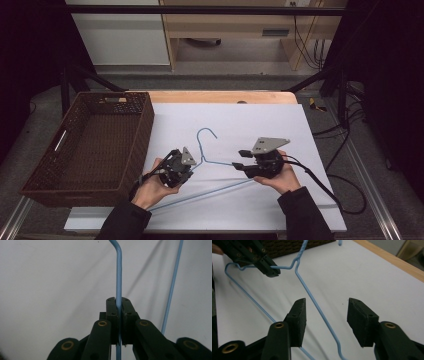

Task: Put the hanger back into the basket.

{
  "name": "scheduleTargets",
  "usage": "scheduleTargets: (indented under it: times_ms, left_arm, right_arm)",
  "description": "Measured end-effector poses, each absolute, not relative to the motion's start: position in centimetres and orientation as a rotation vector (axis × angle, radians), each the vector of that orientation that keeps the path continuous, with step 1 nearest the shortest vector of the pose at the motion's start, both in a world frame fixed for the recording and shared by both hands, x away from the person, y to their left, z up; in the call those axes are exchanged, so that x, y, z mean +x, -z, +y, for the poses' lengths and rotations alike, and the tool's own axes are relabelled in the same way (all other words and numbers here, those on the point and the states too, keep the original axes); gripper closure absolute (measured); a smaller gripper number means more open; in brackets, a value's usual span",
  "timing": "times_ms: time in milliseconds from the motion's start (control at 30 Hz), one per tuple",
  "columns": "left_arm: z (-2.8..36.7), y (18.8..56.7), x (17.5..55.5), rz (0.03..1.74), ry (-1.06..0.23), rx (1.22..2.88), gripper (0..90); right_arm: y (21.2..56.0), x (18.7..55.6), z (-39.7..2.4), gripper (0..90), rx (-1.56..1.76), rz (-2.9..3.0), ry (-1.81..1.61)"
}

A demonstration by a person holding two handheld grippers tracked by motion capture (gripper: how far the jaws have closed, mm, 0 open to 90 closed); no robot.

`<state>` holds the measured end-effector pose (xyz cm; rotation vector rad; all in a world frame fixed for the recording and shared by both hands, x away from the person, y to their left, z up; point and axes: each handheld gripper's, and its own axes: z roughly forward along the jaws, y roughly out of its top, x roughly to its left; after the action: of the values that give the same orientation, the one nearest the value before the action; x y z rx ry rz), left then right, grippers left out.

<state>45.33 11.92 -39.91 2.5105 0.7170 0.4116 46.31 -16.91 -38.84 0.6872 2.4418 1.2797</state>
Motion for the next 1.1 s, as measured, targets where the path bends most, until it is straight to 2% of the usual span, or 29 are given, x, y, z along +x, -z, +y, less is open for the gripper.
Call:
scheduleTargets:
  times_ms: [267,367,467,733,1100]
  left_arm:
    - [12.4,38.6,44.8,0.759,-0.457,2.413,87.0]
    - [12.6,38.3,44.6,0.778,-0.472,2.389,87.0]
    - [12.9,37.9,44.5,0.801,-0.485,2.366,87.1]
    - [13.7,36.4,44.3,0.857,-0.517,2.292,87.0]
    - [14.9,32.7,44.7,0.845,-0.572,2.295,87.0]
  right_arm:
    - [39.2,44.0,-20.7,28.5,0.871,2.284,-1.318]
    - [39.5,43.4,-21.9,17.0,0.940,2.230,-1.323]
    - [39.8,43.0,-22.9,11.4,1.003,2.180,-1.333]
    - [40.8,42.1,-24.7,8.3,1.087,2.108,-1.340]
    - [41.5,41.7,-25.8,6.6,1.122,2.087,-1.310]
